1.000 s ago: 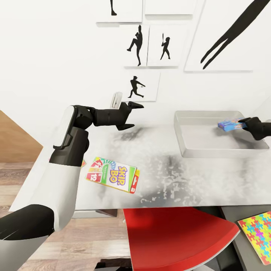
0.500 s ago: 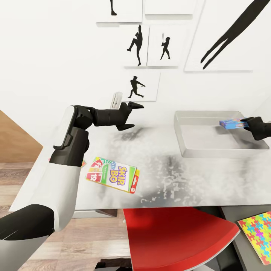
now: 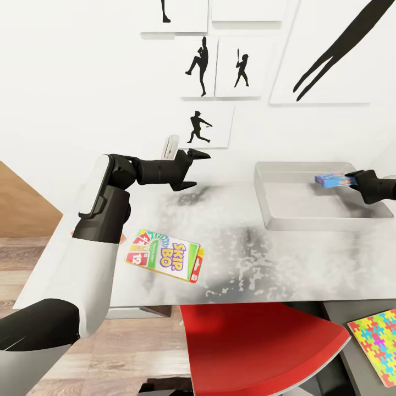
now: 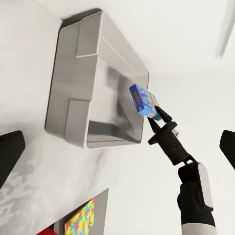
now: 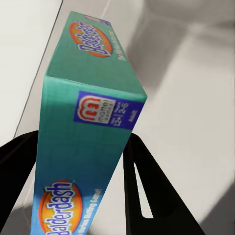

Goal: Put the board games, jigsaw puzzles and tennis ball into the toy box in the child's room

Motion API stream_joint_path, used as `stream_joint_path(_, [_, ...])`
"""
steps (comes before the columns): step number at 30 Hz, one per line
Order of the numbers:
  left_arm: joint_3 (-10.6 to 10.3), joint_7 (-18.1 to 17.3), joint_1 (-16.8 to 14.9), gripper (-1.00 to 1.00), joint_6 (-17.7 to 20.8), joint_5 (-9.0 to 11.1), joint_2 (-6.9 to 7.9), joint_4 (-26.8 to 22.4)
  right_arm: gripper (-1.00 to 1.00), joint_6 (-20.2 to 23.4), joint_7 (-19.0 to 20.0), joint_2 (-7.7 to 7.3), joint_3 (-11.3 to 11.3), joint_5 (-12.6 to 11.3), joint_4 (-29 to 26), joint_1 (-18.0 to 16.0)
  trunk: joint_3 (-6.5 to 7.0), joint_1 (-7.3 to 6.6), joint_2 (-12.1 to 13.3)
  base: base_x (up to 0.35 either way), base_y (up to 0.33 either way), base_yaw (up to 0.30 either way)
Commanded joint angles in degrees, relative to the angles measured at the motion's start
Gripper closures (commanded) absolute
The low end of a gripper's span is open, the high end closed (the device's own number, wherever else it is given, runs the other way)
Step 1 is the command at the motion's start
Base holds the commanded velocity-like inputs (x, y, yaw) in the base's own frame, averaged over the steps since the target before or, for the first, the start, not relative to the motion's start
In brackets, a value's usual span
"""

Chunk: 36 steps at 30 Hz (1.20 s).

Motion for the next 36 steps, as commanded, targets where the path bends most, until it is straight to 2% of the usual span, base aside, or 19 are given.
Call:
stream_joint_path(1, [0.05,0.60,-0.06,-1.00,0.03,0.51,-0.02,-0.02,1.00,0.19,-0.55,0.01,-0.23,-0.59,-0.07,-0.05,-0.09,0.03,-0.10,0.000,0.000,0.000])
stream_joint_path(11, [0.05,0.60,-0.11,-1.00,0.03,0.54,-0.04,0.02,1.00,0.27,-0.50,0.78,-0.11,-0.60,-0.08,-0.40,-0.44,0.03,-0.10,0.000,0.000,0.000])
stream_joint_path(36, [-0.23,0.60,-1.02,-1.00,0.03,0.47,-0.04,1.21,1.00,0.23,-0.59,0.93,-0.18,-0.57,-0.13,-2.23,-2.68,0.03,-0.10,0.000,0.000,0.000])
